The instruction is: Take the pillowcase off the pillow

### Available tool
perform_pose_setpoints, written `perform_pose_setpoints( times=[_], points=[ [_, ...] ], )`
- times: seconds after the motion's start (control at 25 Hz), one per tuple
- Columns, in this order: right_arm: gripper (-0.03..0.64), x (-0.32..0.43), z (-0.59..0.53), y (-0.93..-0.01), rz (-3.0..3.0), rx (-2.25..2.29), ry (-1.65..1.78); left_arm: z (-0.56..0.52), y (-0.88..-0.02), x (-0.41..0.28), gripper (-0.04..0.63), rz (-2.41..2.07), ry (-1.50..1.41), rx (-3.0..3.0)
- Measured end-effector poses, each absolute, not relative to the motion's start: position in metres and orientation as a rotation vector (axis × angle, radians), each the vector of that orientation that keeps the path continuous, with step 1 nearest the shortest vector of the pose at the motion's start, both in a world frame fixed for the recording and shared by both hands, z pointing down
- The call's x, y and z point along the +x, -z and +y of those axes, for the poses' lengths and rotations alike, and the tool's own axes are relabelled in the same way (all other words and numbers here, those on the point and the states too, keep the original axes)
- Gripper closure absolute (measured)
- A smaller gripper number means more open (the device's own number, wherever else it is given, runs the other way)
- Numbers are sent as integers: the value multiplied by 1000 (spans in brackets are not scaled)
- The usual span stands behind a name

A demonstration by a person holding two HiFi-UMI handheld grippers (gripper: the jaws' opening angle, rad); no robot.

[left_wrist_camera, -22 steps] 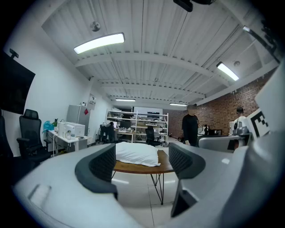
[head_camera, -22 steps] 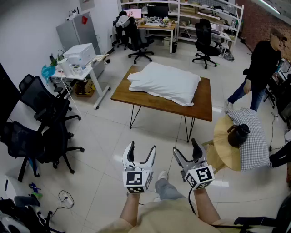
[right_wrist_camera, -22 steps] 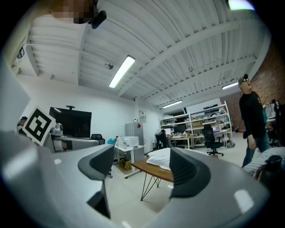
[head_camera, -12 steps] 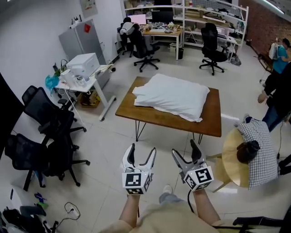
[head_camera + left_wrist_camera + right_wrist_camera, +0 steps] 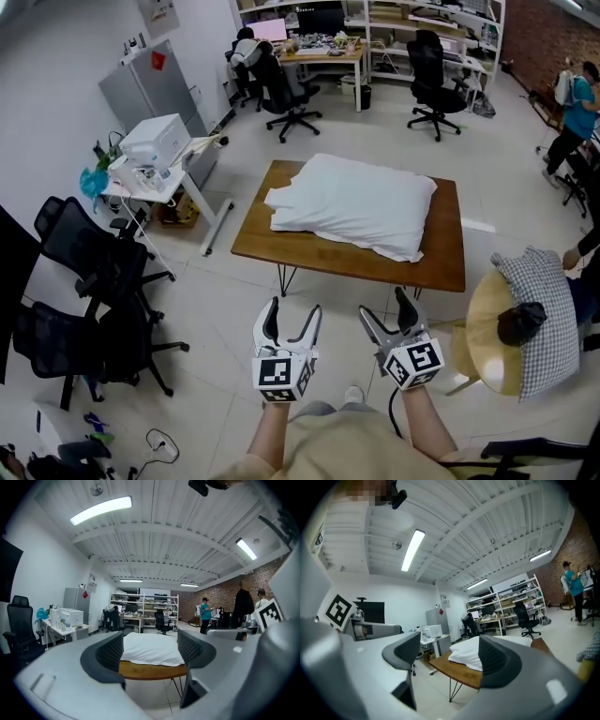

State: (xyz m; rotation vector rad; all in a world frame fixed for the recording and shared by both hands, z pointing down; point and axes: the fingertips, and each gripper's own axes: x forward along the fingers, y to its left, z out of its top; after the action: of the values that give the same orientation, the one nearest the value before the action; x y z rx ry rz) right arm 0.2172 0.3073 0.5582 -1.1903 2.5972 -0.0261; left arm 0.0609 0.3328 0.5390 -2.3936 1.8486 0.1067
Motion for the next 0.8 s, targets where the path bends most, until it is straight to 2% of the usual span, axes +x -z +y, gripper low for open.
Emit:
perform_pose_setpoints(
  times=[0.36, 0.68, 0.8],
  points=[
    [239, 125, 213, -567, 2638, -1243, 16, 221, -549, -22, 246, 1778, -137, -2425],
    [242, -21, 134, -555, 2585, -1205, 157, 119, -537, -161, 261, 1653, -307, -2489],
    [242, -35, 103, -559, 2620, -1269, 128, 79, -543, -167, 261, 1634, -304, -2549]
  ],
)
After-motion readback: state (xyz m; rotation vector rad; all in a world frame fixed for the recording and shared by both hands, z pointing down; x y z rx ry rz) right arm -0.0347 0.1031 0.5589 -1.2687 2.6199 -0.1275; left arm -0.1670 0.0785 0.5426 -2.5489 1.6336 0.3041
